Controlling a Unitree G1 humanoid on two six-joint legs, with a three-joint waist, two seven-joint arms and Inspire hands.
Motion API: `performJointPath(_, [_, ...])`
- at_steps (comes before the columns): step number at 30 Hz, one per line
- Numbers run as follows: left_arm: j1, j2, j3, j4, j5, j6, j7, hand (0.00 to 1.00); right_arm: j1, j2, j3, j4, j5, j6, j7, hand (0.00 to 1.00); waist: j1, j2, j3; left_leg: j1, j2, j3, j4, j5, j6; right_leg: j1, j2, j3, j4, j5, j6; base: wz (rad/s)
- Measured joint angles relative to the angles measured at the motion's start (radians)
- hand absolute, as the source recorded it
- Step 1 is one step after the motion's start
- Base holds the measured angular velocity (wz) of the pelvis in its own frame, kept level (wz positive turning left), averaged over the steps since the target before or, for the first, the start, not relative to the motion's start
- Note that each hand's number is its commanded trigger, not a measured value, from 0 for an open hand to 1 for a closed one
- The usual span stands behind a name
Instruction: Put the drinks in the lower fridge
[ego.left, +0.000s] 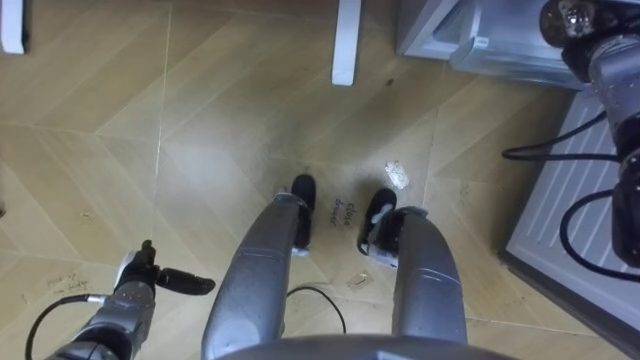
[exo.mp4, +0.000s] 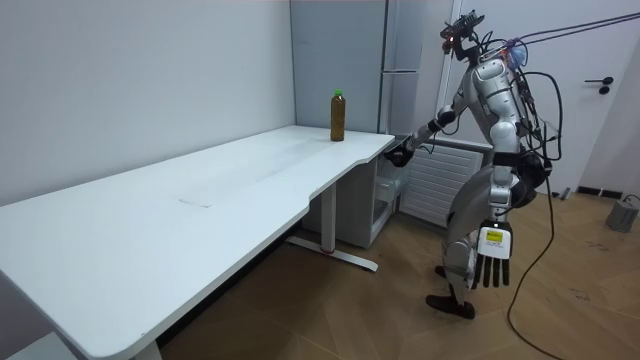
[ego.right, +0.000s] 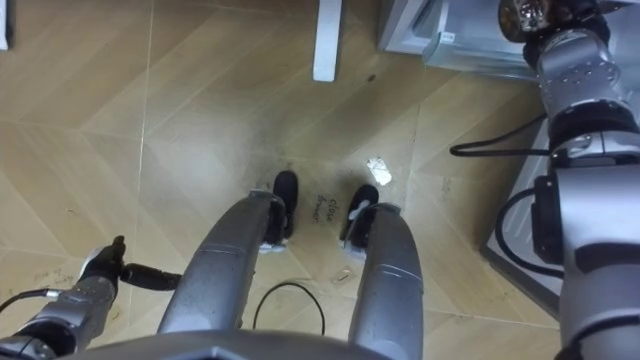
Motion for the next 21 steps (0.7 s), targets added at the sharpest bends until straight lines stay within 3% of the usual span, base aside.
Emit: performJointPath(21, [0.042, 0.001, -0.001, -0.032, -0.076, -0.001, 0.017, 0.00, -0.001, -0.014, 0.009, -0.021, 0.009, -0.001, -0.025, 0.00, 0.019, 0.011, -0.0016, 0.003, 0.000, 0.001, -0.005, 0.000, 0.000, 0.005, -0.001, -0.004, -0.003, -0.001, 0.001, 0.00])
